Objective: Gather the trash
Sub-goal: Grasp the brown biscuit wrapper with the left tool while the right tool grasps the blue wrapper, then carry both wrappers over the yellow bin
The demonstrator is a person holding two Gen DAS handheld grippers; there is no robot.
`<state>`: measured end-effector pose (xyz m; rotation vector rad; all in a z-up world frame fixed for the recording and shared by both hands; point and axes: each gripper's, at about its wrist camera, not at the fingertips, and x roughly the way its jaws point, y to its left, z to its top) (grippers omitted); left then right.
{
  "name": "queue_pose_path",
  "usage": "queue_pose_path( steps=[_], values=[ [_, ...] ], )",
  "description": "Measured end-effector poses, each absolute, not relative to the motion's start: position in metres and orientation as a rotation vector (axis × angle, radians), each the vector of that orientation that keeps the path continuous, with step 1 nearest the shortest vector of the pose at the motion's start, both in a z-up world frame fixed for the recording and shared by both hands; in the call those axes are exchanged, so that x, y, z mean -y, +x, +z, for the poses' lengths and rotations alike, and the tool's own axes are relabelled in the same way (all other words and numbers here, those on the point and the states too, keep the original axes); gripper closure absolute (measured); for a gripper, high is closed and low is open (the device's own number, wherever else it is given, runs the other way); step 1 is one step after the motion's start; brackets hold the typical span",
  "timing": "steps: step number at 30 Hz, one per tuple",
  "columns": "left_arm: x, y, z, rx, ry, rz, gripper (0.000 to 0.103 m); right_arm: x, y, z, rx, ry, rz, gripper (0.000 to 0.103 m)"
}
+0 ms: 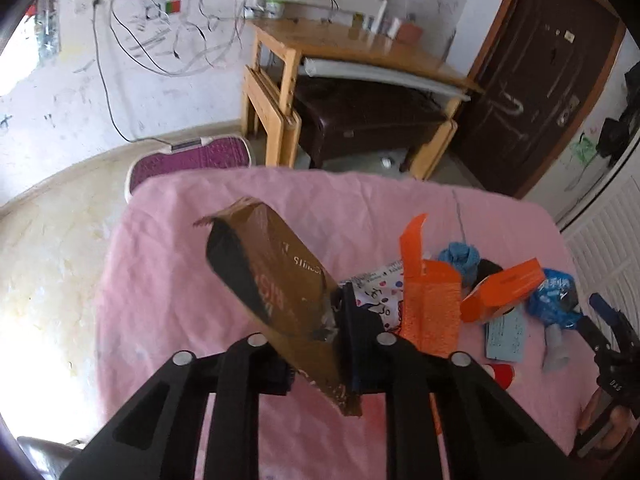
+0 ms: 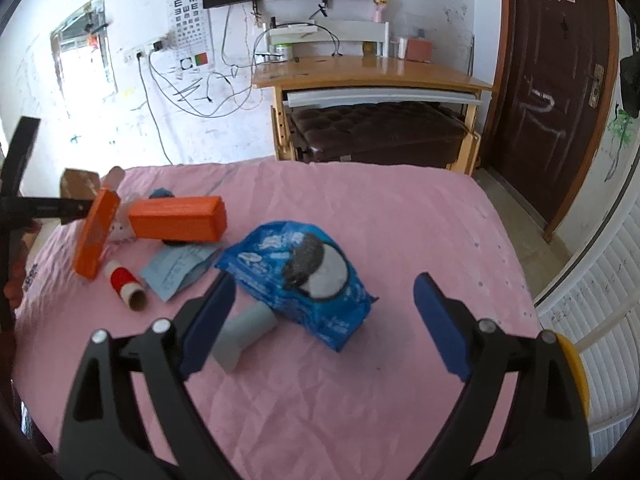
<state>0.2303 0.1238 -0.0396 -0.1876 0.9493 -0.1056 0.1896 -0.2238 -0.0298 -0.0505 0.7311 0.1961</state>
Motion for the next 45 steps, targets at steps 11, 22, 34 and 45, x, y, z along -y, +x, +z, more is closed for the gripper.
queue_pose_path(
  steps=[11, 22, 34, 45],
  values=[
    [-0.123, 0.218, -0.016, -0.900, -0.114, -0.103, 0.092, 0.213, 0.200, -0.031, -0.731, -0.079, 0.200, 0.016],
    [-0.113, 0.222, -0.017, -0.899, -0.104, -0.126, 0.092, 0.203, 0.245, -0.053, -0.858, -0.059, 0.216, 0.062],
    [-0.103, 0.209, 0.005, -0.854, -0.083, -0.141, 0.092, 0.232, 0.229, -0.029, -0.772, 0.035, 0.197, 0.089],
    [-0.023, 0.197, 0.045, -0.810, -0.012, -0.288, 0.092, 0.278, 0.206, -0.002, -0.681, 0.065, 0.141, 0.089]
  ],
)
